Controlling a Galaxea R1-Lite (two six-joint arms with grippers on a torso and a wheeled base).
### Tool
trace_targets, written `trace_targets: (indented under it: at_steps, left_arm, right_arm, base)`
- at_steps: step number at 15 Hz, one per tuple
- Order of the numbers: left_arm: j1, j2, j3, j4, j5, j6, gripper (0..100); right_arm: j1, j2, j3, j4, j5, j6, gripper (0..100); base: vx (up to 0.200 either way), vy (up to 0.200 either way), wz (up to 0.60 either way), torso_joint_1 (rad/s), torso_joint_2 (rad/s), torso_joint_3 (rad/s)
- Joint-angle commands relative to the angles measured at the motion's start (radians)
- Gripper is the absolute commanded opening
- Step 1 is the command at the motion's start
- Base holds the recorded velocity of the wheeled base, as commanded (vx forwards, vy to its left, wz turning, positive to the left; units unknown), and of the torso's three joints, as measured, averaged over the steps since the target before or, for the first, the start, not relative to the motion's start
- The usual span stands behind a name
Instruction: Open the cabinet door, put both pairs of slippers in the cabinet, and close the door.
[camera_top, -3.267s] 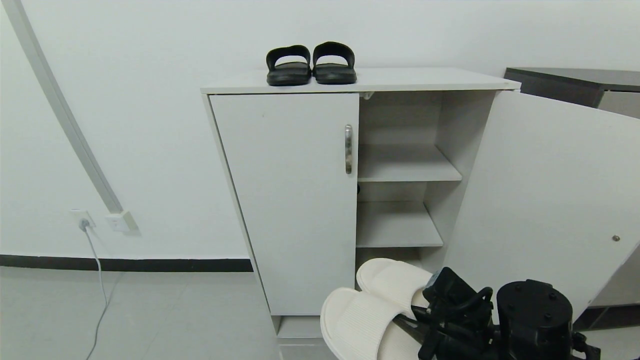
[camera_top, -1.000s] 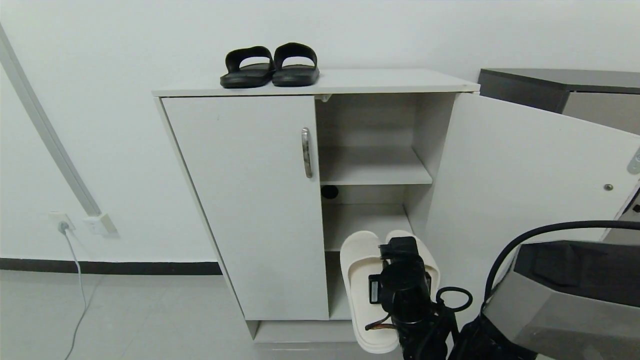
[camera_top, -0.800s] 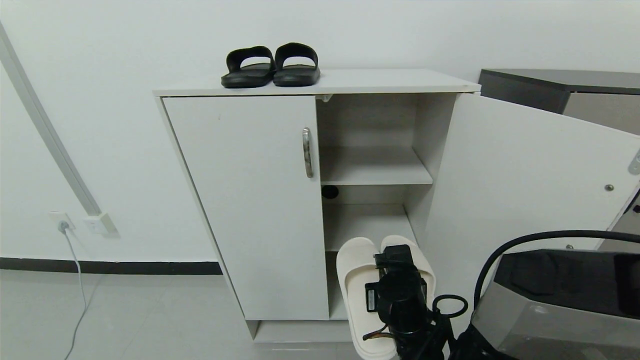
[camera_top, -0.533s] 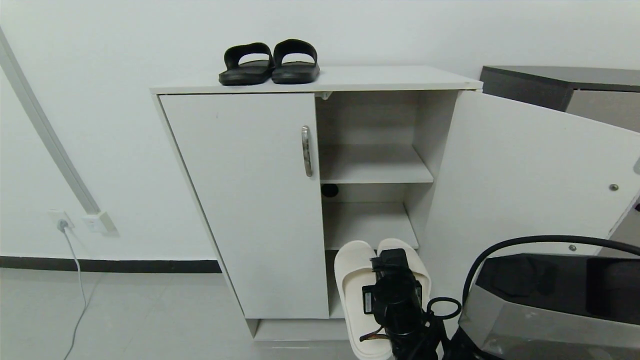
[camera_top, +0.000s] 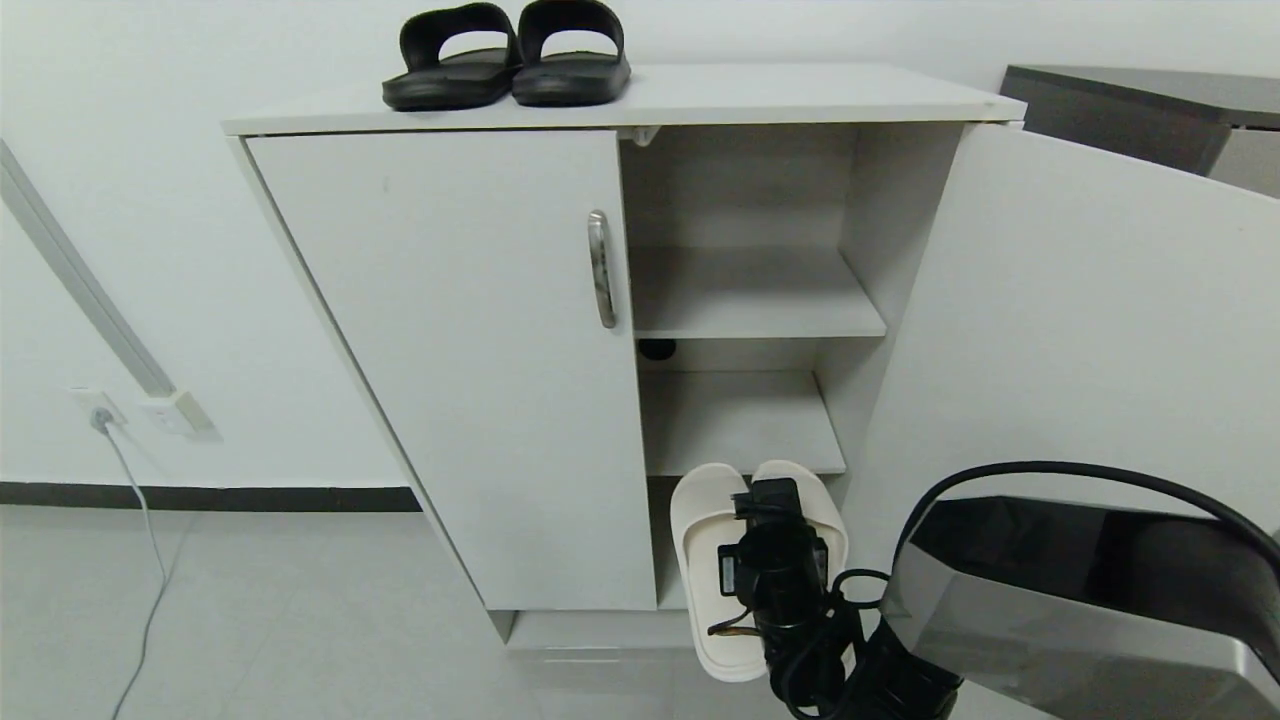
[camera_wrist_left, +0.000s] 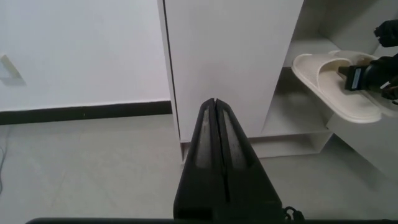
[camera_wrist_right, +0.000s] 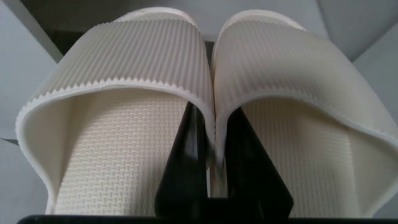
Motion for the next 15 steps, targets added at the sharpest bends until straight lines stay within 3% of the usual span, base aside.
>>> trace_targets:
  at_steps: [1, 5, 9, 15]
  left_arm:
    - [0.000, 0.002, 0.000, 0.000, 0.000, 0.000, 0]
    - [0.000, 0.002, 0.000, 0.000, 0.001, -0.001, 0]
    - [0.000, 0.002, 0.000, 0.000, 0.001, -0.001, 0]
    - [0.000, 0.002, 0.000, 0.000, 0.001, -0.001, 0]
  right_arm:
    - [-0.009, 0.039, -0.035, -0.002, -0.002, 0.000, 0]
    - [-0.012, 0.038, -0.038, -0.049, -0.012, -0.020, 0]
    - [-0.032, 0.082, -0.028, -0.291, -0.012, -0.177, 0]
    - [-0.035, 0.081, -0.025, -0.299, -0.012, -0.180, 0]
  base:
    - [0.000, 0.000, 0.00, 0.012, 0.00, -0.198]
    - [0.000, 0.000, 0.00, 0.006, 0.00, -0.128]
    - [0.000, 0.000, 0.00, 0.000, 0.00, 0.000]
    - [0.000, 0.000, 0.00, 0.000, 0.00, 0.000]
